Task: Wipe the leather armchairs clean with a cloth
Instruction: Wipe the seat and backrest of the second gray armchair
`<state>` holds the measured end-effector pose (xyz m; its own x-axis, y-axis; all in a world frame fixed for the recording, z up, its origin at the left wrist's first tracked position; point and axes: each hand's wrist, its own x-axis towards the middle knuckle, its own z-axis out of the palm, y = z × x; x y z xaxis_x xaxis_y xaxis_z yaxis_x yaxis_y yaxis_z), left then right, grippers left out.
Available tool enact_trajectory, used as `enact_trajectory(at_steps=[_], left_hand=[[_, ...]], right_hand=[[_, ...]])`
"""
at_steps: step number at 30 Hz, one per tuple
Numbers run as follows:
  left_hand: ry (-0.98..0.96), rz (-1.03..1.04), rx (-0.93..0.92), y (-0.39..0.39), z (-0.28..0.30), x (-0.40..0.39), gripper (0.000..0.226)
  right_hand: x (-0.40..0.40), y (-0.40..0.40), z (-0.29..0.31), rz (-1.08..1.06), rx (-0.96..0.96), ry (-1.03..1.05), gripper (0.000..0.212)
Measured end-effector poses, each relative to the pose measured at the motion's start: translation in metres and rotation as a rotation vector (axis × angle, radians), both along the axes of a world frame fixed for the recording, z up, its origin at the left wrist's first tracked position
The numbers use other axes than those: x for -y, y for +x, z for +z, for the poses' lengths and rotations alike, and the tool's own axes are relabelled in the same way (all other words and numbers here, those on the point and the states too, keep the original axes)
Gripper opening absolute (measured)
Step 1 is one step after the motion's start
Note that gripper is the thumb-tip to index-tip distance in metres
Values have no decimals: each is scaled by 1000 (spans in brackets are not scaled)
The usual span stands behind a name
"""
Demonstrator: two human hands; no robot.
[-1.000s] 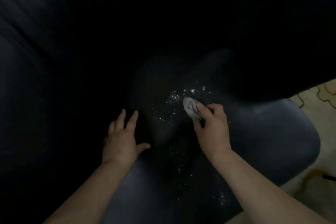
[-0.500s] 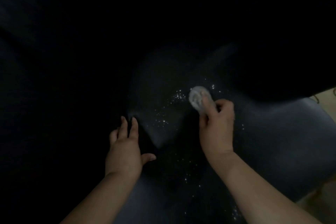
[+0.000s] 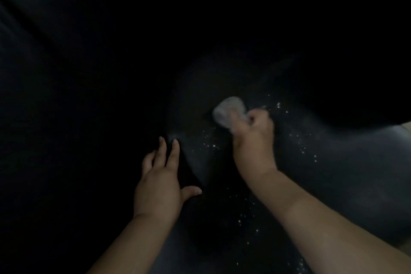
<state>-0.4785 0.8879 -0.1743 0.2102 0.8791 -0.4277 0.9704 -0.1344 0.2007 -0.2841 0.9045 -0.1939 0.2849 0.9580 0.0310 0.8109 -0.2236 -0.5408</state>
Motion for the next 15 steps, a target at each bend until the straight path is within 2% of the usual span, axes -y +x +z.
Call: enact_trajectory(at_steps=[1,3,4,7,8,11,13,15], left_hand=[[13,-10,-20,-1,1,0,118],[62,-29,-62,-5,3,0,117],[80,-29,-69,-6,3,0,117],[62,-3,-18,-6,2,2,117],[47,5,-2,-6,0,2,117],[21,17,24,-4,-2,3,115],[18,25,33,-5,-2,2,114],[17,27,37,-5,-2,2,116]], right_hand=[[5,-15,3,104,-18,1,32],[11,-24,4,278,13,44,42],[7,-14,3,251,10,28,46],[-9,9,2,-86,-20,-47,49],[-9,0,2,-90,41,-61,52],[10,-42,7,201,11,-94,53],[18,-39,10,385,3,-77,53],[8,-14,4,333,59,-83,53]])
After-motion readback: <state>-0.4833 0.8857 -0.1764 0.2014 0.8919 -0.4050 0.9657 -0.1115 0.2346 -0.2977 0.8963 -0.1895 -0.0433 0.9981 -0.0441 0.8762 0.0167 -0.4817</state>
